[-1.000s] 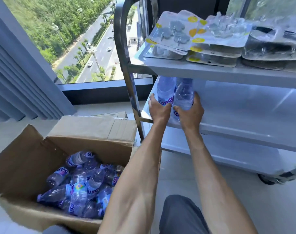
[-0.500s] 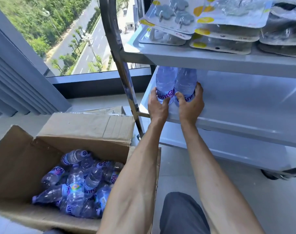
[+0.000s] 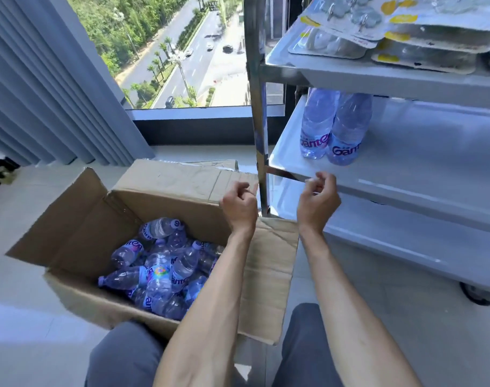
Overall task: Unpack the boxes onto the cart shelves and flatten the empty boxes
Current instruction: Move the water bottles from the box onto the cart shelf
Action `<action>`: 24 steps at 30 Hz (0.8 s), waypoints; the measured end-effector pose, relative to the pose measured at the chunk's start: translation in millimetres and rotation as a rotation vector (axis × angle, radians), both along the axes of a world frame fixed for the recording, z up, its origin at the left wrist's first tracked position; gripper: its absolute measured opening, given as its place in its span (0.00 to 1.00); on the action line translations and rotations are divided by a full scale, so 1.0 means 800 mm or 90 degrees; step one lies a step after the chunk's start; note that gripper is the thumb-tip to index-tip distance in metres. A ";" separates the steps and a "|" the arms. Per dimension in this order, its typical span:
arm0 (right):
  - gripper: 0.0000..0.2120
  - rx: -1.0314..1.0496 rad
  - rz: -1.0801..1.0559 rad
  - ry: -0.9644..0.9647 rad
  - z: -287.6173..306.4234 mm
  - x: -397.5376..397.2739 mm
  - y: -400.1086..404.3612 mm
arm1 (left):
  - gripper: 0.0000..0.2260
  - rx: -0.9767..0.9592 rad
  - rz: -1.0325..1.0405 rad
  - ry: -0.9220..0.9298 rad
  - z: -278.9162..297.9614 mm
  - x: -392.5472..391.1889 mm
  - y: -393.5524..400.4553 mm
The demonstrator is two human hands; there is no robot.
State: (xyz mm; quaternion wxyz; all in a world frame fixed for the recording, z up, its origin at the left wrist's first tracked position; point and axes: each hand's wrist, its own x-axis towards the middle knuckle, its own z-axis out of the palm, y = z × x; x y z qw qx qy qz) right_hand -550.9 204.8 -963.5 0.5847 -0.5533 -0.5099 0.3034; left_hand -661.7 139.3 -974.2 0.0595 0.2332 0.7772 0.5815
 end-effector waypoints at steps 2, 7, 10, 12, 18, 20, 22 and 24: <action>0.09 -0.009 0.070 -0.014 -0.004 -0.030 -0.032 | 0.15 -0.010 0.081 -0.031 -0.012 -0.026 -0.039; 0.12 -0.167 0.333 -0.130 -0.021 -0.122 -0.090 | 0.12 -0.197 0.221 -0.145 -0.054 -0.092 -0.120; 0.15 -0.296 0.455 -0.286 -0.047 -0.166 -0.129 | 0.13 -0.324 0.228 -0.200 -0.080 -0.113 -0.160; 0.14 -0.369 0.480 -0.328 -0.074 -0.177 -0.160 | 0.13 -0.369 0.231 -0.231 -0.095 -0.127 -0.183; 0.18 -0.487 0.430 -0.485 -0.133 -0.178 -0.212 | 0.22 -0.538 0.258 -0.254 -0.127 -0.172 -0.225; 0.17 -0.436 0.428 -0.506 -0.135 -0.183 -0.215 | 0.26 -0.581 0.266 -0.282 -0.142 -0.179 -0.237; 0.17 -0.434 0.423 -0.508 -0.139 -0.186 -0.217 | 0.29 -0.595 0.260 -0.338 -0.156 -0.180 -0.241; 0.16 -0.438 0.424 -0.497 -0.144 -0.186 -0.218 | 0.32 -0.606 0.259 -0.383 -0.161 -0.177 -0.240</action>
